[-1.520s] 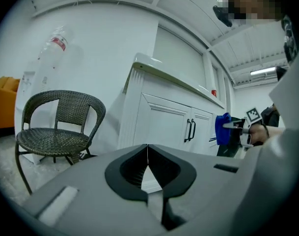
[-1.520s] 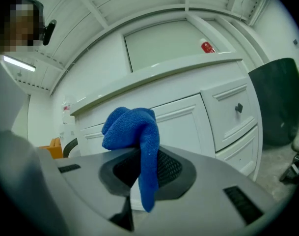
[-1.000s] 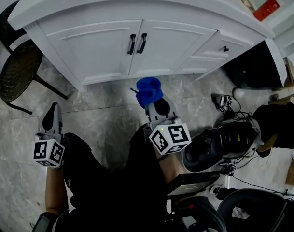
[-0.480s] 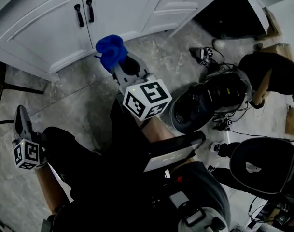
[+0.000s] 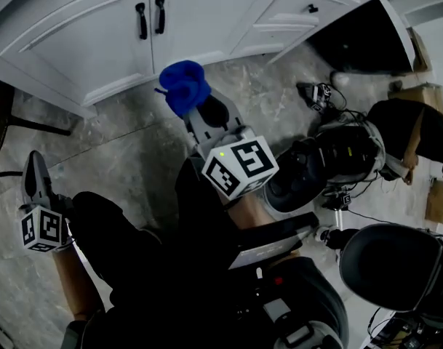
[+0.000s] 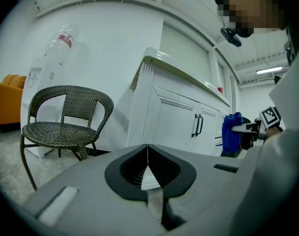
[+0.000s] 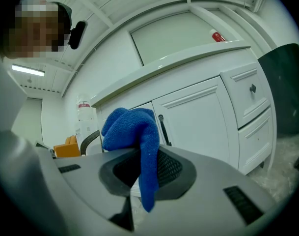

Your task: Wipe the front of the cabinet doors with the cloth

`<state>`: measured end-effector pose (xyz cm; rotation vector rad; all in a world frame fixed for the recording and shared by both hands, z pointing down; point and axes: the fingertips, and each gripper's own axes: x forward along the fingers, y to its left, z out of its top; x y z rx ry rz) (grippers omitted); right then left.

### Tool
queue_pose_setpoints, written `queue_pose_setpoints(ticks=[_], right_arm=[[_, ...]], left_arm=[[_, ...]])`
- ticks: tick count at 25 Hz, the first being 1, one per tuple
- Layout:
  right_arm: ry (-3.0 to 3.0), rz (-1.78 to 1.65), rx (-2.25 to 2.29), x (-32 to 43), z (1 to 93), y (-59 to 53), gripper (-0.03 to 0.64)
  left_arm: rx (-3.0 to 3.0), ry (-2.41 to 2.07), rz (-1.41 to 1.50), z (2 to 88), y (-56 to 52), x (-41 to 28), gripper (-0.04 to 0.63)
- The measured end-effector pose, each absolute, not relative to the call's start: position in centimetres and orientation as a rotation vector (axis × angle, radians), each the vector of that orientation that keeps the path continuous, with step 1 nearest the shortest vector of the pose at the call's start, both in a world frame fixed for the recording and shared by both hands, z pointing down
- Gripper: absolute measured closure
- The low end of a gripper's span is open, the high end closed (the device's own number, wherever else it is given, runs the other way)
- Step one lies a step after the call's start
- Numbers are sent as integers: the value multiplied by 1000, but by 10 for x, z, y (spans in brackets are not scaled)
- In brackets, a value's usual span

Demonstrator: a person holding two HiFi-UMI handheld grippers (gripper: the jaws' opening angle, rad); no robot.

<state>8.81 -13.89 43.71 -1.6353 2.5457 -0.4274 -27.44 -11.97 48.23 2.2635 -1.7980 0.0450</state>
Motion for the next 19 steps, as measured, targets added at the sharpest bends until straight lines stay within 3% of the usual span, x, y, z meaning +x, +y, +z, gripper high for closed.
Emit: queue_pose_setpoints(ticks=[19], right_arm=[[2560,-480,-1652,84,454,-146,565]], left_arm=[[2275,-1789,122,503,-126,-277,592]])
